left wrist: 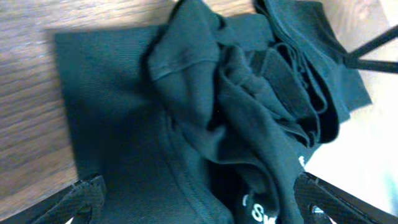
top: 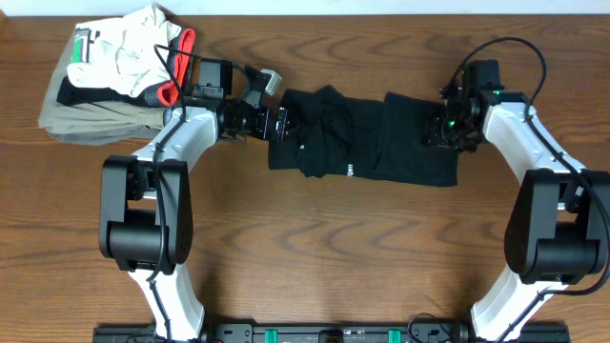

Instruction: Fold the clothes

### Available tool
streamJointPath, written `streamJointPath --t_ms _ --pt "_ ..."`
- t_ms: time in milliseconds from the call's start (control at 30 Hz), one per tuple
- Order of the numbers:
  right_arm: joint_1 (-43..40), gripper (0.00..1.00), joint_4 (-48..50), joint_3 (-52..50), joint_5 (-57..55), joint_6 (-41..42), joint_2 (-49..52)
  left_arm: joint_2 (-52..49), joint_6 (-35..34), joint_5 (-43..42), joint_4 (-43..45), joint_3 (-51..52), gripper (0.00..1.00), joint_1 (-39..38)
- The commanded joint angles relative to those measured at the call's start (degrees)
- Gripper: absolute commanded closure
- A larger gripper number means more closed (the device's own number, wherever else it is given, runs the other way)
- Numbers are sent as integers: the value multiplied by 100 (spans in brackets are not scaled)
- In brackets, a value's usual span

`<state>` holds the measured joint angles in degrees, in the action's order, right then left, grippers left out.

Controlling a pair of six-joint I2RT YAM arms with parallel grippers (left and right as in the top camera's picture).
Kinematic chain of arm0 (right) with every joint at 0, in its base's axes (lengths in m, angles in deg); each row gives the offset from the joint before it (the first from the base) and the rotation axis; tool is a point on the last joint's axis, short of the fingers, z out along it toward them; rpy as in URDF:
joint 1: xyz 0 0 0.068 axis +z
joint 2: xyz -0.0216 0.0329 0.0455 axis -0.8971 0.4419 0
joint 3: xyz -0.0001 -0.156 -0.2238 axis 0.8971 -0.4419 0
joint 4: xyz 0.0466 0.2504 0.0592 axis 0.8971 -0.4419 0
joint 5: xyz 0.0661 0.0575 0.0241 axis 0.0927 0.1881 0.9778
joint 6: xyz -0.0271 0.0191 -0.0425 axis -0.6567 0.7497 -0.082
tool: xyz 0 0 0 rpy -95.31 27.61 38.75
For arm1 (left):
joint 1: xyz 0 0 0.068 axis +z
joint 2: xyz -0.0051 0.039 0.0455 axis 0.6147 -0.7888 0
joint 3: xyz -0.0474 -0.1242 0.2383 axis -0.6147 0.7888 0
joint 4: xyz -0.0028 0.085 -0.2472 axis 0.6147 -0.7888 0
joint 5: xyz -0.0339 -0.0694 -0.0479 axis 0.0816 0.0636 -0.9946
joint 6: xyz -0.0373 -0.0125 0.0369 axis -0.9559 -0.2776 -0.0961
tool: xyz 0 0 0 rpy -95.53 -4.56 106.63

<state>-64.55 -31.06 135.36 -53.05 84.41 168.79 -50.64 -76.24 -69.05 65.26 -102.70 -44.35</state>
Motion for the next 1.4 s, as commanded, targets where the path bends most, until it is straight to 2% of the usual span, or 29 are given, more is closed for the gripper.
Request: streamJointPath --t_ms 0,200,433,600,733,900,1000,1067,1100,1200,1267,1367 --pt "-192 71 -149 313 79 -173 9 -70 431 -251 -55 -37 2 24" --pt "-439 64 -304 393 -72 -238 9 -382 463 96 -50 -39 2 24" --pt "-527 63 -509 382 -345 -293 9 -802 127 -17 166 -39 2 20" --pt "-527 58 -485 350 -352 -291 13 -811 -15 -249 227 -39 2 -35" --pt "-520 57 -435 348 -361 -291 15 -835 -144 -601 223 -39 1 -304" --pt "-520 57 -437 348 -367 -293 15 -839 -164 -590 297 -39 0 -728" --pt "-518 57 -442 345 -413 -291 15 -839 -293 -592 385 -48 10 -780" --pt "-516 57 -446 345 -431 -291 15 -839 -315 -590 457 -48 28 -767" --pt "-516 57 -446 345 -431 -291 15 -839 -315 -592 492 -48 42 -754" --pt "-516 57 -435 345 -431 -291 15 -839 -387 -592 605 -50 62 -693" --pt "-516 59 -411 345 -437 -291 17 -839 -568 -592 732 -50 72 -638" --pt "-516 64 -302 341 -496 -293 22 -833 -984 -597 992 -50 79 -533"
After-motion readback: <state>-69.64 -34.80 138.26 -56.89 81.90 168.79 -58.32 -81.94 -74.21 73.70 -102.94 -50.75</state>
